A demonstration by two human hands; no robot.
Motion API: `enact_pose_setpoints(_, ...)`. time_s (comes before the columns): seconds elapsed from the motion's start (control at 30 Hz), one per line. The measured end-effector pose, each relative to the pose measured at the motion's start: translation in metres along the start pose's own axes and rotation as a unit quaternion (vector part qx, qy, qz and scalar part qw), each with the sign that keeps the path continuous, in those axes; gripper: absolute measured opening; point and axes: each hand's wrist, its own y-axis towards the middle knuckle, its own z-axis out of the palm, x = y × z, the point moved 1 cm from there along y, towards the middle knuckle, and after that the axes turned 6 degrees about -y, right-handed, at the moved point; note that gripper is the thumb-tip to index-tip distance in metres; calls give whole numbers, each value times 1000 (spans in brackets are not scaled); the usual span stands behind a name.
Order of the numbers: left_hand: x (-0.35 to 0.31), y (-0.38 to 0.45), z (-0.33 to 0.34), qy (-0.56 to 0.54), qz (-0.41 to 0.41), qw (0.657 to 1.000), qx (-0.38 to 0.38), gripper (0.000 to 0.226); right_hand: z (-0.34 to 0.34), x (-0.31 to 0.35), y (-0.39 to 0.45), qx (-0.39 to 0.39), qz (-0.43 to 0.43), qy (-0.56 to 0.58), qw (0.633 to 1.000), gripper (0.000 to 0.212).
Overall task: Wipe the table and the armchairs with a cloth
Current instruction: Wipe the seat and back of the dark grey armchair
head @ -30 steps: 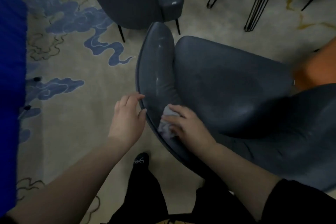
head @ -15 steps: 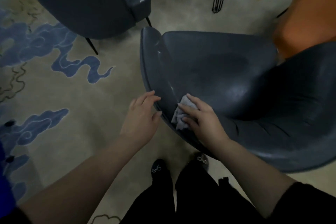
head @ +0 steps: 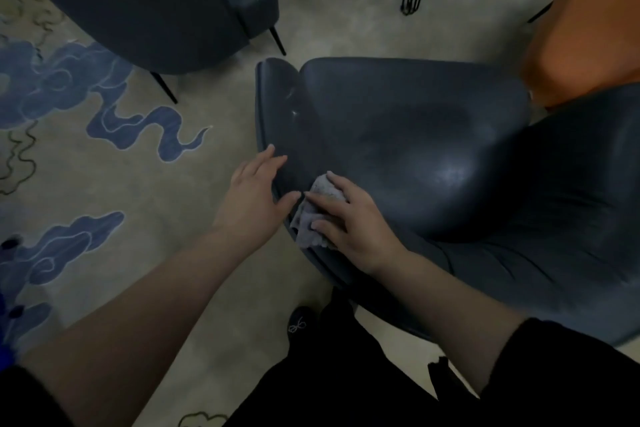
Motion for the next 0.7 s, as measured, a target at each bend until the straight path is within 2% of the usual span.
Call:
enact_pose_setpoints(0.1, 0, 10, 5, 42, -16, 998, 47, 84, 0, -12, 19, -30, 28, 16, 999, 40)
enact_pose_setpoints(0.17, 2, 11, 7, 66, -10, 996, 59, 91, -6, -25, 39, -13, 93, 29, 995, 36)
enact_pose_setpoints(0.23, 4, 10, 7, 61, -4, 997, 54, 90, -15, -36, 58, -20, 188, 75, 979, 33)
enact_pose_setpoints(0.3, 7, 10, 4, 48, 9, 998, 44, 83, -22, -33, 67, -88, 230, 171, 954, 30)
enact_pose_setpoints(0.37, 9, 10, 0, 29, 16, 999, 27, 74, -20, -17, 66, -133, 169, 199, 956, 29)
enact_pose_setpoints(0.43, 13, 14, -4, 17, 21, 1000, 11, 67, -3, 3, 59, -61, 86, 128, 986, 41)
enact_pose_setpoints(0.5, 17, 20, -7, 14, 24, 1000, 10, 64, 12, 11, 53, 6, 42, 25, 999, 61)
enact_pose_setpoints(0.57, 21, 30, -10, 12, 29, 999, 7, 61, 14, 7, 63, -4, 29, -15, 999, 66)
enact_pose_setpoints(0.7, 31, 60, -22, 16, 40, 999, -6, 60, 8, 2, 92, -17, 59, 31, 998, 61)
